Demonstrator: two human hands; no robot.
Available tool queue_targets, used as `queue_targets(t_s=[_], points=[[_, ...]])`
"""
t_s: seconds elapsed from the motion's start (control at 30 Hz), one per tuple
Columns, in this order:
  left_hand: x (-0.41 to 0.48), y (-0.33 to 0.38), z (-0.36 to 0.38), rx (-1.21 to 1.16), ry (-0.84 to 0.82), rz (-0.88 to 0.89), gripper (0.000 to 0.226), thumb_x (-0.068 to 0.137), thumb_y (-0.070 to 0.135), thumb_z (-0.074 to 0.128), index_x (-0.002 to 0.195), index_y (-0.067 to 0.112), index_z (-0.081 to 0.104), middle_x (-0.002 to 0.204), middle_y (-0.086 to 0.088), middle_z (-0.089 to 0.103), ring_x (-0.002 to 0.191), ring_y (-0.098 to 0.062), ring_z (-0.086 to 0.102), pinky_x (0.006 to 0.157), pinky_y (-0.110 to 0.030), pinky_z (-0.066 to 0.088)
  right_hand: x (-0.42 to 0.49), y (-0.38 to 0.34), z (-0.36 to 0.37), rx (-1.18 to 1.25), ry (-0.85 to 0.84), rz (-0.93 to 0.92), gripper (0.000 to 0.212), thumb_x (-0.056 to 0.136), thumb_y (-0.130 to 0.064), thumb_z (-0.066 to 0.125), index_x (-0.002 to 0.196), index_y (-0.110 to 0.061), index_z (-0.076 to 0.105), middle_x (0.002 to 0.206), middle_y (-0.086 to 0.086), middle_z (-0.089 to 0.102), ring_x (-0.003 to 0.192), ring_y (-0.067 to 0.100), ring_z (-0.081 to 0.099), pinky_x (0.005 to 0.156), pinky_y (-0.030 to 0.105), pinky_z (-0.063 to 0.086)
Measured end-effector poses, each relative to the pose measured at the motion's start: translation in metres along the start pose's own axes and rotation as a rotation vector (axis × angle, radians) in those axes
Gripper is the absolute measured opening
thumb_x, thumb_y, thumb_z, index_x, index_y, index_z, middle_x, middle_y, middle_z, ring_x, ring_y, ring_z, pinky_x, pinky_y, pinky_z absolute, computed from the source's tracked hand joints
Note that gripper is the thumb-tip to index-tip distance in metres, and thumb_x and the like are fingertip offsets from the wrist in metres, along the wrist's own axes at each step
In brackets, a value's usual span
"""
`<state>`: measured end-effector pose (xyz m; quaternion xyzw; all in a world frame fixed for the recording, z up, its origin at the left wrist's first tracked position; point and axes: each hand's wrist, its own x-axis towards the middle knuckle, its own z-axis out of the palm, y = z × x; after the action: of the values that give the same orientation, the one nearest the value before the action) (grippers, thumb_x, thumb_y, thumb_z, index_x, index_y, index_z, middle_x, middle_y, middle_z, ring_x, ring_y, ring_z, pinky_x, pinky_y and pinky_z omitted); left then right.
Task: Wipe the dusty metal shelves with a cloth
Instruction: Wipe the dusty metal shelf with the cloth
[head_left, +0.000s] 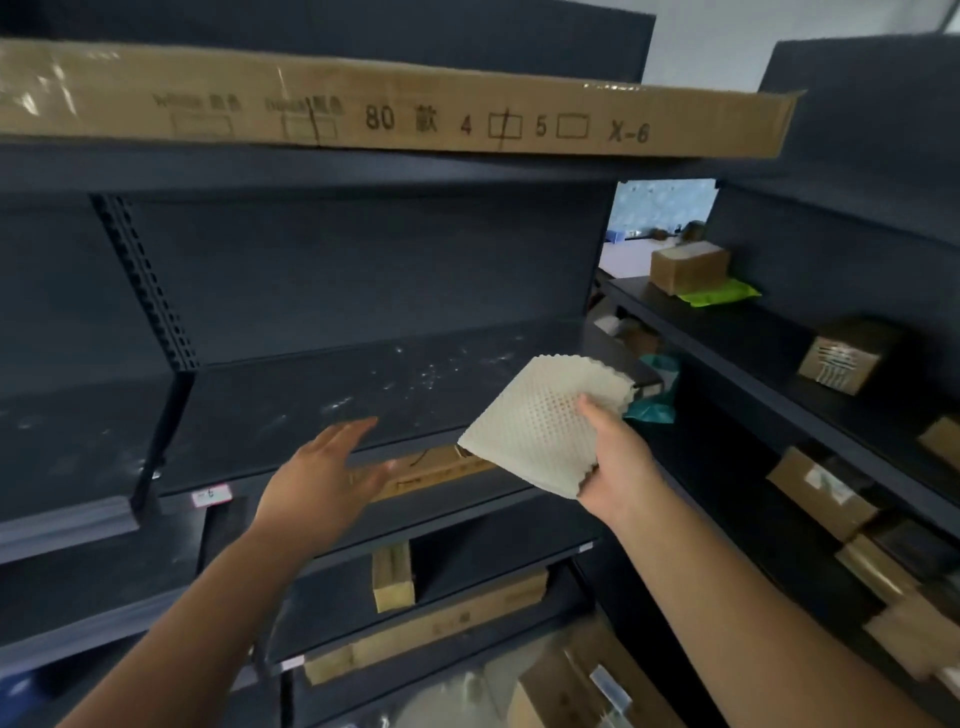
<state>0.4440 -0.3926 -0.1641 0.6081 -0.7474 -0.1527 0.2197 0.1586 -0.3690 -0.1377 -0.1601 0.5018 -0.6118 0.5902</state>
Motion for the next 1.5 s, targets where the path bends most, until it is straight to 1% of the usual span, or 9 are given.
queue_targets(t_s=[0.2,0.33,0.67,0.83,0.93,1.07,1.2,1.33,1.5], points=[[0.068,-0.045,0.025,0.031,-0.06,-0.16,0.061,0.082,0.06,0.05,0.136,0.038,0.036,0.145,0.002,0.041,0.122,-0.023,0.049,0.091,-0.04,0.048,0.112,-0.053,-0.023,0.008,0.285,-0.383,0.044,0.097,-0.026,0.046,0.14,-0.029,0.037,0.137,0.005,0.052,0.112,0.027,0.057,0.095,0.048,0.048],[0.102,-0.07,0.044,0.061,-0.047,-0.253,0.053,0.082,0.052,0.058,0.131,0.035,0.047,0.138,0.001,0.049,0.114,-0.024,0.055,0.085,-0.038,0.049,0.211,-0.088,-0.054,-0.631,0.452,-0.783,0.045,0.098,-0.028,0.04,0.141,-0.016,0.035,0.137,0.014,0.052,0.121,0.03,0.053,0.103,0.038,0.043],[0.13,-0.112,0.073,0.106,0.074,-0.355,0.024,0.074,0.022,0.076,0.096,0.028,0.071,0.103,-0.007,0.069,0.083,-0.035,0.067,0.07,-0.043,0.055,0.363,-0.001,-0.062,-1.778,0.324,-0.662,0.039,0.087,-0.023,0.052,0.12,-0.005,0.057,0.113,0.027,0.063,0.103,0.047,0.056,0.086,0.055,0.044],[0.138,-0.113,0.07,0.096,0.047,-0.351,0.01,0.078,0.022,0.07,0.085,0.028,0.067,0.09,0.0,0.069,0.072,-0.024,0.063,0.062,-0.032,0.047,0.305,0.102,0.059,-1.707,-0.175,-0.834,0.037,0.086,-0.023,0.046,0.121,-0.023,0.058,0.123,0.013,0.064,0.113,0.038,0.056,0.097,0.049,0.044],[0.145,-0.113,0.064,0.141,-0.072,-0.381,0.011,0.082,0.028,0.062,0.078,0.038,0.064,0.086,0.008,0.068,0.068,-0.013,0.059,0.061,-0.028,0.047,0.276,0.103,0.119,-1.317,-0.39,-0.515,0.034,0.096,-0.027,0.041,0.125,-0.016,0.053,0.121,0.014,0.063,0.112,0.035,0.055,0.097,0.039,0.043],[0.148,-0.119,0.061,0.174,-0.163,-0.431,0.011,0.08,0.036,0.056,0.073,0.044,0.06,0.085,0.015,0.067,0.072,-0.011,0.062,0.07,-0.031,0.053,0.293,0.055,0.142,-0.675,-0.186,-0.219,0.031,0.095,-0.022,0.048,0.119,-0.005,0.058,0.119,0.012,0.064,0.106,0.028,0.061,0.087,0.032,0.049],[0.148,-0.118,0.058,0.208,-0.201,-0.406,0.008,0.078,0.038,0.055,0.079,0.043,0.061,0.089,0.013,0.069,0.077,-0.015,0.064,0.072,-0.032,0.054,0.33,-0.03,0.105,-0.245,-0.026,-0.271,0.028,0.096,-0.017,0.048,0.121,-0.009,0.055,0.103,0.005,0.063,0.091,0.024,0.064,0.063,0.022,0.056],[0.147,-0.116,0.058,0.283,-0.199,-0.406,0.012,0.076,0.044,0.053,0.083,0.044,0.062,0.088,0.014,0.07,0.075,-0.014,0.065,0.068,-0.029,0.054,0.376,-0.087,0.048,-0.643,0.258,-0.591,0.044,0.098,-0.03,0.043,0.135,-0.007,0.043,0.134,0.015,0.054,0.122,0.032,0.052,0.098,0.036,0.046],[0.143,-0.111,0.06,0.323,-0.187,-0.381,0.016,0.081,0.044,0.056,0.094,0.042,0.065,0.1,0.013,0.069,0.087,-0.016,0.066,0.074,-0.031,0.054,0.425,-0.053,0.007,-1.43,0.267,-0.531,0.033,0.098,-0.026,0.036,0.124,-0.012,0.052,0.121,0.025,0.06,0.11,0.044,0.056,0.094,0.046,0.043]])
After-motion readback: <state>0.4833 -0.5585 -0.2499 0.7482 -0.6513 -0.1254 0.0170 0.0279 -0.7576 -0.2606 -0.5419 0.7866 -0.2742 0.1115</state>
